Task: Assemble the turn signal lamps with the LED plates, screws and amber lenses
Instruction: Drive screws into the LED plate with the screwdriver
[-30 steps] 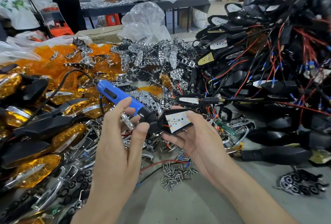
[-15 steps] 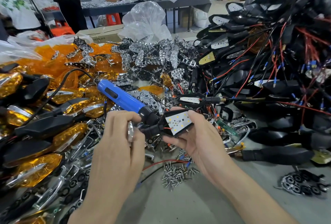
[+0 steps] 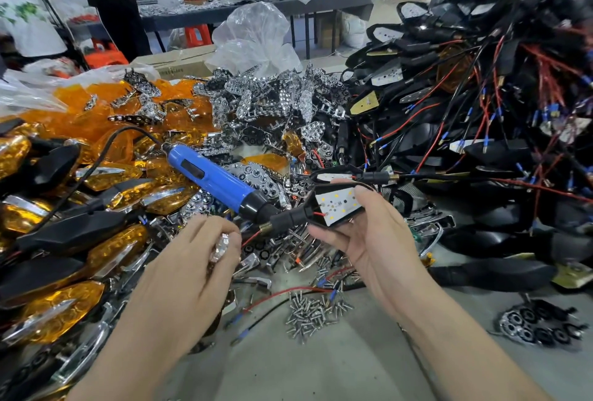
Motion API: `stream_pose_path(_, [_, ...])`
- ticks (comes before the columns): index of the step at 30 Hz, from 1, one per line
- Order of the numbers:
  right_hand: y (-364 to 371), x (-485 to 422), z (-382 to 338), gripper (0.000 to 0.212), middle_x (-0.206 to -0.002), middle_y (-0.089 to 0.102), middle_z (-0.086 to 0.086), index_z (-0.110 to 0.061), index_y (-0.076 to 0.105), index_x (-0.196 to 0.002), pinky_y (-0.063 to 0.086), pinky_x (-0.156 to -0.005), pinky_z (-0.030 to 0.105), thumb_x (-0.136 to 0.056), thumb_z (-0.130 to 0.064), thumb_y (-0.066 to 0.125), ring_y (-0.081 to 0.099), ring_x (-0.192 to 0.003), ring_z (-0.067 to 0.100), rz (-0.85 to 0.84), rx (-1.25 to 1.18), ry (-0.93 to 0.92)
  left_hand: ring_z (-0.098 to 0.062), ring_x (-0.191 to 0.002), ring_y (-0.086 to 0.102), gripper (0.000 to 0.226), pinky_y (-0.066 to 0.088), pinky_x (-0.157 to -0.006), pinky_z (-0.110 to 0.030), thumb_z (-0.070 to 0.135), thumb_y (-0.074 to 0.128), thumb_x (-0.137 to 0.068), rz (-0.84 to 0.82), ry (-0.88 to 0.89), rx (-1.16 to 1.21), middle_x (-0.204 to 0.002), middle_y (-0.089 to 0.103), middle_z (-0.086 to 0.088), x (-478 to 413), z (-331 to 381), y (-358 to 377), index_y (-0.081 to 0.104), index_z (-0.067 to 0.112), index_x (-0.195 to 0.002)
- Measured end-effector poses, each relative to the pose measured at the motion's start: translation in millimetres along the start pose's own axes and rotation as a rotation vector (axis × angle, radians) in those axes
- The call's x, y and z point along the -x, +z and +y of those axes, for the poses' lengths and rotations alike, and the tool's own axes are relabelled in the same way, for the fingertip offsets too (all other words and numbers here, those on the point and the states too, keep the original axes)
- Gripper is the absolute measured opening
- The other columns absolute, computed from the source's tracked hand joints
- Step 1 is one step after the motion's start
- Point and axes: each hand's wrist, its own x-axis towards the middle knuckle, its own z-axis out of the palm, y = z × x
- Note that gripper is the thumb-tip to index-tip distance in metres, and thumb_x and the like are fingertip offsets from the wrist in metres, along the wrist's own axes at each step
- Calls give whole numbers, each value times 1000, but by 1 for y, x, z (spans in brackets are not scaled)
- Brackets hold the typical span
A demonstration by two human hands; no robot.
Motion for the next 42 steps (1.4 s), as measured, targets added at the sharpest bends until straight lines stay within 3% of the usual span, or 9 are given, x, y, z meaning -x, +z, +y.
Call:
stream_pose_path(3, [-2,-1,-1,30,-99,77,18,-4,68,-106,63,-65,37,-110,-17,40,77,-86,31,11,-9,6,-7,-90,56,30,45,-65,-25,61,31,-101,-44,49,51,-97,53,22,-1,-2,0,51,42,-94])
stream_pose_path(6, [-2,-2,-1,30,-97,78,17,-3,66,-107,63,-65,37,-111,-17,40,77,-86,31,15,-11,19,-4,-98,52,17,44,-70,-22,47,39,-102,-46,74,48,-98,51,26,-1,-2,3,51,41,-91])
stream_pose_path(12, [-1,-2,-1,29,-98,78,17,-4,64,-107,63,-62,36,-111,-17,39,78,-86,32,20,-34,38,-1,-98,50,13,47,-69,-24,36,42,-101,-10,111,13,-97,48,26,-2,-2,6,52,35,-94])
stream_pose_path(33, [-2,-1,0,32,-105,78,16,-1,60,-122,63,-68,36,-112,-23,37,77,-91,32,-44,-30,49,-3,-94,50,22,43,-72,-21,38,39,-100,13,80,-14,-92,50,23,-4,0,8,57,27,-95])
stream_pose_path(36, [-2,-1,1,32,-102,78,16,-1,61,-118,63,-67,36,-112,-22,37,78,-89,31,-34,-31,36,2,-93,51,25,40,-68,-20,46,34,-107,96,49,-9,-89,52,22,-3,0,9,52,33,-96])
stream_pose_path(38, [-2,-1,2,31,-101,78,16,-2,62,-113,63,-67,36,-112,-21,37,78,-88,32,-28,-26,26,-2,-82,54,30,41,-61,-25,53,29,-106,207,0,24,-85,54,16,-2,0,6,49,33,-94])
stream_pose_path(42, [-3,1,8,34,-101,78,17,-5,67,-110,63,-68,36,-112,-23,38,77,-89,33,-30,17,23,-7,-61,50,37,42,-62,-28,64,27,-102,419,-77,316,-84,58,8,0,11,1,53,37,-100])
